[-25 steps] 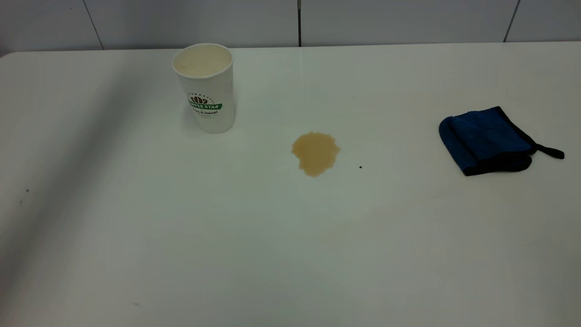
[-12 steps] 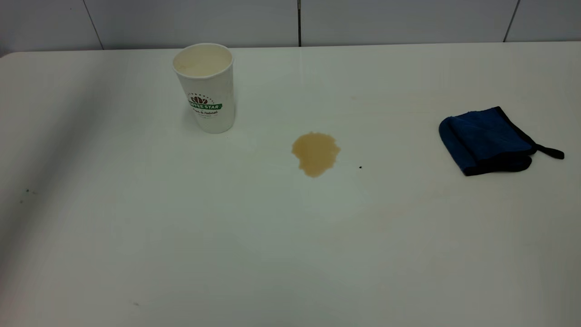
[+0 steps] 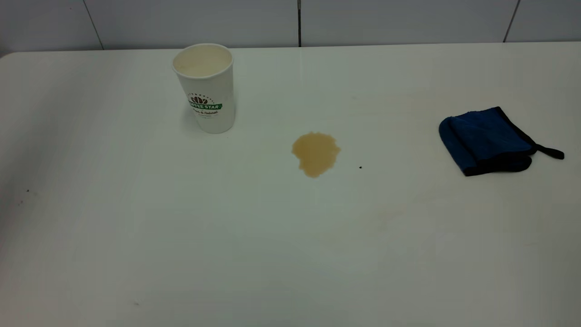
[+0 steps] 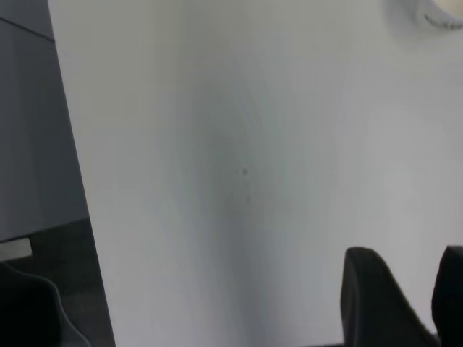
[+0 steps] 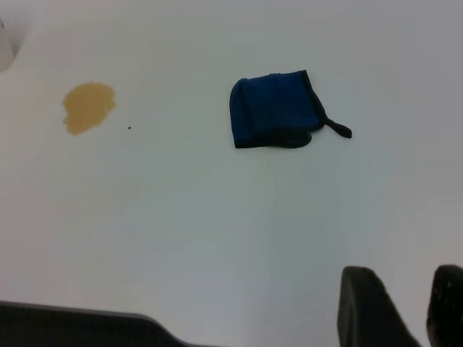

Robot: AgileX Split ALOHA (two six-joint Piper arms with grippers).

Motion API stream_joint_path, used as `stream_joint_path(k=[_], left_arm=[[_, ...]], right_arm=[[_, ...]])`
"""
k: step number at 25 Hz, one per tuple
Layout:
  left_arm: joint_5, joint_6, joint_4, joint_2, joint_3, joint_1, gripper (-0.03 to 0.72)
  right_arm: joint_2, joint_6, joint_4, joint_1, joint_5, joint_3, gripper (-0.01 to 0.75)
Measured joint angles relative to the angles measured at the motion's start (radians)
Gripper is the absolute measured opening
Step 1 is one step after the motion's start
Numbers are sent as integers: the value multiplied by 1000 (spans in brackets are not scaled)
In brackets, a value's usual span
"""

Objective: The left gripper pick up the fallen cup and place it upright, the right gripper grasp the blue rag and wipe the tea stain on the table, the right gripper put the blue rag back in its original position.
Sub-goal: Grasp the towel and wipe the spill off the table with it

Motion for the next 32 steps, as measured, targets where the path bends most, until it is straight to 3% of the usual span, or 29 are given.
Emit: stream_joint_path(k=[10,15,22,32], left_arm=[[0,-174,4,-363,651,1,241],[-61,-186,-8,-571,863,86,241],[-82,-188,-38,-927,963,246,241],[-61,-182,-62,-1322,981,278,241]], right_arm=[[0,0,0,0,0,0,242],[0,0,0,0,0,0,242],[0,0,0,0,0,0,242],[0,0,0,0,0,0,242]])
